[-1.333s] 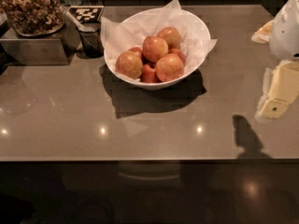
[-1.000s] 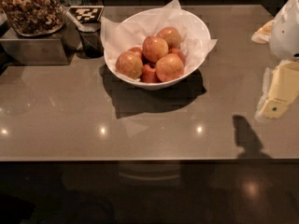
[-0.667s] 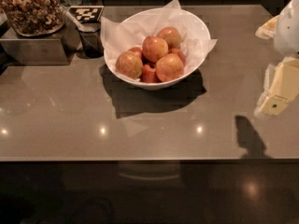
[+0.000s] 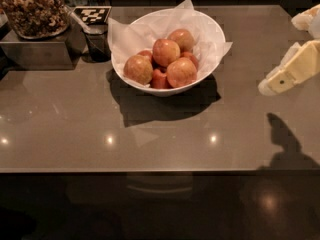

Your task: Pick apple from white bowl

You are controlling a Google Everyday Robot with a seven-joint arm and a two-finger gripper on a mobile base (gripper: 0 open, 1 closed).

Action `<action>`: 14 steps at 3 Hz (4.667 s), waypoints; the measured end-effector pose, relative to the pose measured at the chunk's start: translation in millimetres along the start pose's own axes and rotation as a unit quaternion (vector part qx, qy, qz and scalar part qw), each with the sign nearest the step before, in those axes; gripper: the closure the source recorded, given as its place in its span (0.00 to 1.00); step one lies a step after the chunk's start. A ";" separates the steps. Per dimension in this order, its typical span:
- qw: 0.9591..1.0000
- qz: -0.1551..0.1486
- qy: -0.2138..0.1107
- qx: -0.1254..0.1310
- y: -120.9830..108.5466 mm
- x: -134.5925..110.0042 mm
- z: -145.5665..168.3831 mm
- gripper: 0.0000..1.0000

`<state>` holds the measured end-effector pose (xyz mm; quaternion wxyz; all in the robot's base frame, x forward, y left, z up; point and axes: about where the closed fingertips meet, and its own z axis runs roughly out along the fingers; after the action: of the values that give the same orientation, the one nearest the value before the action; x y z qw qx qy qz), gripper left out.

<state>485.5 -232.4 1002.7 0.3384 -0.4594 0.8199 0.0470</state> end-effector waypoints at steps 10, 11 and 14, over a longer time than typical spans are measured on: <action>0.990 -0.021 -0.093 -0.103 22.8 -107.0 100.1 0.42; 0.990 -0.023 -0.086 -0.109 32.6 -105.0 117.0 0.40; 0.995 -0.046 -0.048 -0.076 35.3 -109.5 154.8 0.38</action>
Offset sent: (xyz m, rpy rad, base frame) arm 0.0026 0.0078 0.0067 0.0377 -0.0182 0.0014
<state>575.2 -73.1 941.3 0.3435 -0.5182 0.7747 0.1152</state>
